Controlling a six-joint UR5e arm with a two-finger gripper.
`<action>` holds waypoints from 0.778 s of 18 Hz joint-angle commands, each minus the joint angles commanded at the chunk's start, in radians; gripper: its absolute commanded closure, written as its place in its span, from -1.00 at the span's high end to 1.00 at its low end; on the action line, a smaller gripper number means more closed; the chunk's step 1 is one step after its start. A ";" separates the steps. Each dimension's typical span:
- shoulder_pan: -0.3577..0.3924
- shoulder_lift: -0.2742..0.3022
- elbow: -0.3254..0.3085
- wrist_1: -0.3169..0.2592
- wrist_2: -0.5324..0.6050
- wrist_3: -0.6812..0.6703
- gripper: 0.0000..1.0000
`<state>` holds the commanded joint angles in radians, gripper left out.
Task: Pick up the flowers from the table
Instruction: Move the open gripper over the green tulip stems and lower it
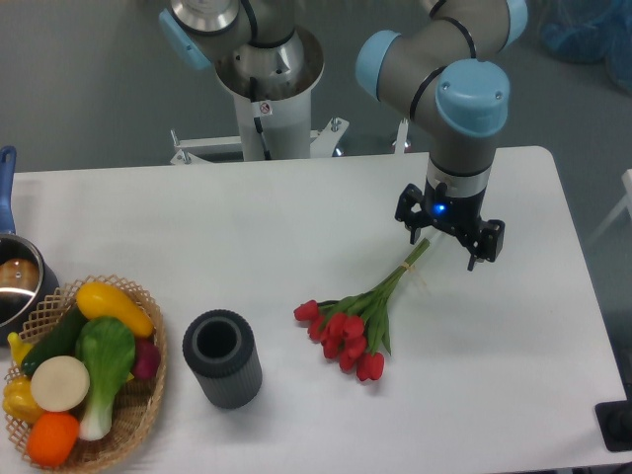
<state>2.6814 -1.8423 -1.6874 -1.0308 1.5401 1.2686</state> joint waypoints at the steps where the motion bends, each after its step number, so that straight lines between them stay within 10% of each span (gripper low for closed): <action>1: -0.002 0.002 0.000 0.000 0.000 0.000 1.00; 14: -0.018 0.011 -0.106 0.035 0.002 -0.008 1.00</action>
<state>2.6630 -1.8316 -1.7931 -0.9956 1.5417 1.2609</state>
